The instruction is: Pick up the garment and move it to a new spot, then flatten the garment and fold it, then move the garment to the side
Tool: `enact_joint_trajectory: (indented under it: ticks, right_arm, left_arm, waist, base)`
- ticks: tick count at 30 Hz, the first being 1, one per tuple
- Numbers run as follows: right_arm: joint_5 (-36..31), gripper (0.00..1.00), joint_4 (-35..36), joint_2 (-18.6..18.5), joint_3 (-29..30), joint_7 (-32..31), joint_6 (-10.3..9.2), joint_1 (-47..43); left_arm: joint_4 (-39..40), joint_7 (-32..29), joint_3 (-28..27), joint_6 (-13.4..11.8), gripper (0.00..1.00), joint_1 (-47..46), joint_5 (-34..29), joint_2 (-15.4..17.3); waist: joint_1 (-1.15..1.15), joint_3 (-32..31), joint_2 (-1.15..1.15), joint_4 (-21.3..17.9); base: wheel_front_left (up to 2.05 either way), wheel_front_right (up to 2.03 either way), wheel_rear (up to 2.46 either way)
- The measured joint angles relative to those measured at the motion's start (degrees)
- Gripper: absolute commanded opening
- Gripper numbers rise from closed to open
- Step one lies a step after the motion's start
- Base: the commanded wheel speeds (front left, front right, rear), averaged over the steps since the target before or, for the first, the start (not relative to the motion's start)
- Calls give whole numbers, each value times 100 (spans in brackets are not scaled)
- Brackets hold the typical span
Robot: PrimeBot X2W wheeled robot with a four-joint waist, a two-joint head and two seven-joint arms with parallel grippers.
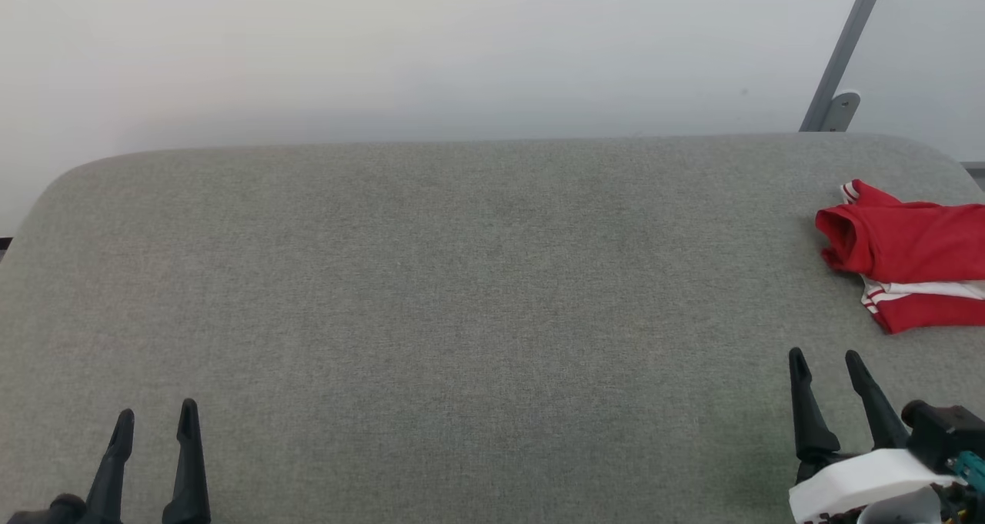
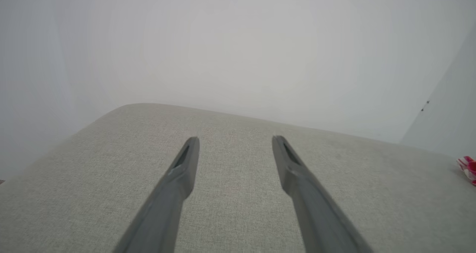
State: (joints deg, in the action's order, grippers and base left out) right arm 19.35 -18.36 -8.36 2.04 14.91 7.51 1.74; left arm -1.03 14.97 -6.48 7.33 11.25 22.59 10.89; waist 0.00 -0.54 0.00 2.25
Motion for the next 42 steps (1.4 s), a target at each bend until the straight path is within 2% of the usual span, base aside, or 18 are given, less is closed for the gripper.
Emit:
enact_joint_trajectory:
  ticks: [15, 16, 20, 42]
  right_arm:
    - [-15, 100, 243, 280, 175, -73, 0, -231]
    - [-16, 0, 205, 289, 169, -77, 0, -235]
    - [5, 0, 16, 323, 171, -99, 0, -326]
    - [2078, 0, 103, 397, 235, -684, 0, -201]
  left_arm:
    - [131, 0, -111, 0, 100, 89, 38, -199]
    - [90, -5, -107, -3, 0, 88, 41, -210]
    - [-125, -24, -74, -2, 0, 95, 87, -326]
    - [-479, -605, -20, -2, 0, -327, 2065, -428]
  waist:
    - [0, 30, 0, -10]
    - [0, 30, 0, -9]
    - [0, 31, 0, -12]
    - [0, 39, 0, -51]
  base:
    - [0, 0, 0]
    - [0, 0, 0]
    - [0, 0, 0]
    - [0, 0, 0]
